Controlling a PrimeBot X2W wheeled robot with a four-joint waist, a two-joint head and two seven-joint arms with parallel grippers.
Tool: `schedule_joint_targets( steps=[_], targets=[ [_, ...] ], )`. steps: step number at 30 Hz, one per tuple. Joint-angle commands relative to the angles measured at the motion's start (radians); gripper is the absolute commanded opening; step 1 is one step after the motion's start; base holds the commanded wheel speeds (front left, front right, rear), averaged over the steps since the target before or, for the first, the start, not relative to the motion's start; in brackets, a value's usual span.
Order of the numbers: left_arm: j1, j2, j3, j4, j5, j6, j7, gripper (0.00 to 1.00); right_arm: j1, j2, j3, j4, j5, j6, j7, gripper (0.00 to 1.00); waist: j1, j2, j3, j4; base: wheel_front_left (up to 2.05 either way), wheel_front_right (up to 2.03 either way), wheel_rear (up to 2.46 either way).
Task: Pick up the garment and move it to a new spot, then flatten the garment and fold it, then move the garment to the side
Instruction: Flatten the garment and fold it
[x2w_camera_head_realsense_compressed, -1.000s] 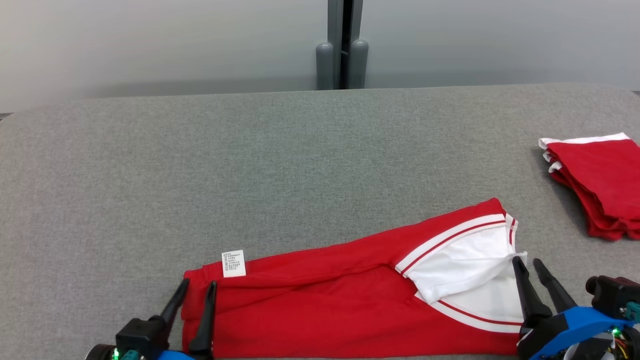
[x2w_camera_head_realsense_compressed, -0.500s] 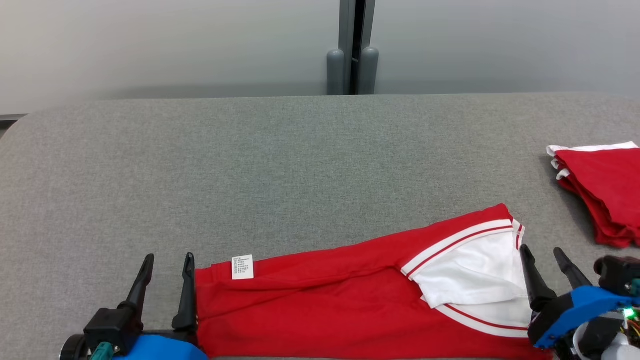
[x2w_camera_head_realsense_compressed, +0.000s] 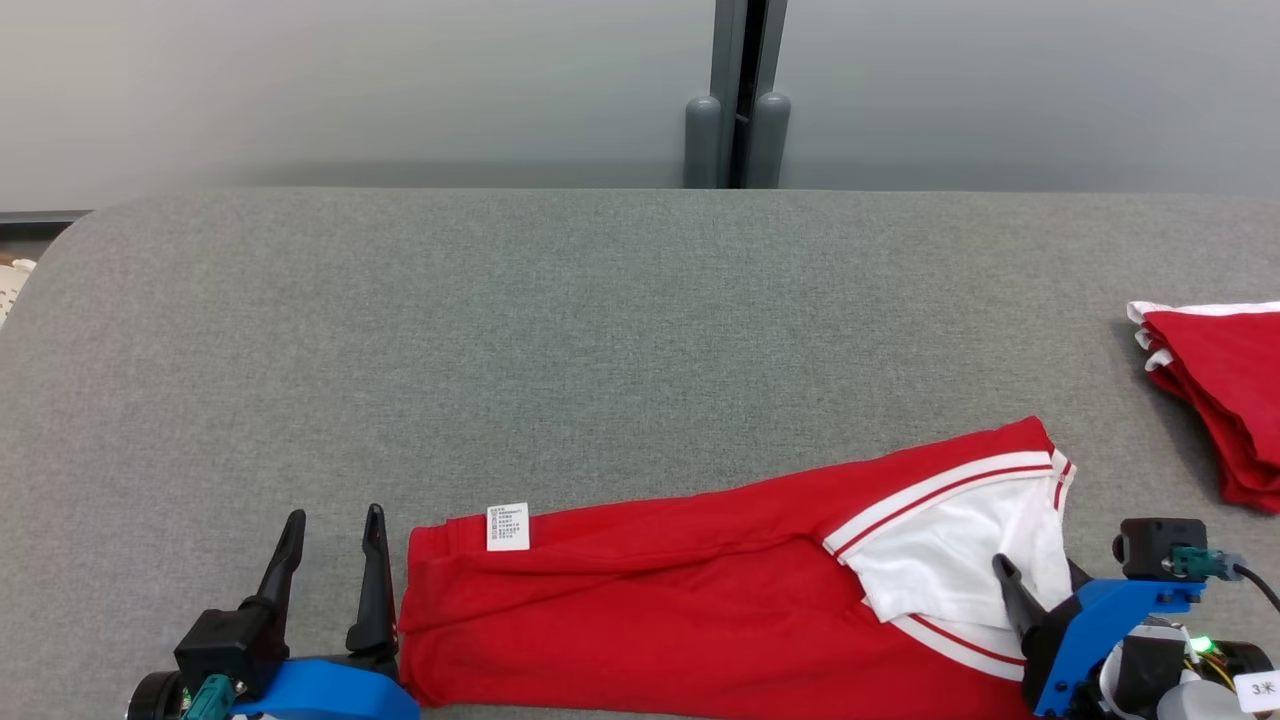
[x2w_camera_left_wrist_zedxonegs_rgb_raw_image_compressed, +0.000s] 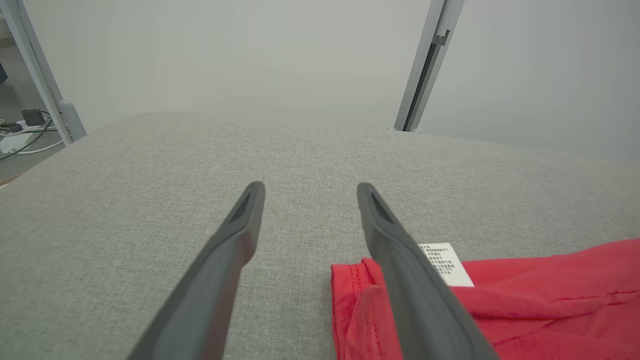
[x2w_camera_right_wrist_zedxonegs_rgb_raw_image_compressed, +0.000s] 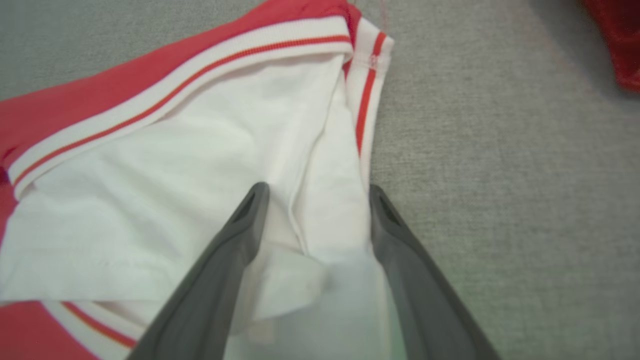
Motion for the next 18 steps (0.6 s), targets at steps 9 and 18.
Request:
schedule_joint_targets(
  steps=[9, 18],
  targets=[
    [-0.009, 0.005, -0.002, 0.003, 0.005, 0.000, -0.002, 1.00, -0.069, -0.016, 0.068, 0.027, 0.043, 0.000, -0.025, 0.00, -0.0001, 0.0000, -0.011, -0.040, 0.00, 0.00, 0.00],
    [-0.021, 0.008, -0.011, 0.001, 0.004, 0.005, 0.012, 1.00, -0.091, -0.095, -0.069, -0.038, 0.035, 0.000, -0.043, 0.00, -0.0001, 0.0000, -0.019, -0.072, 0.00, 0.00, 0.00]
  ],
)
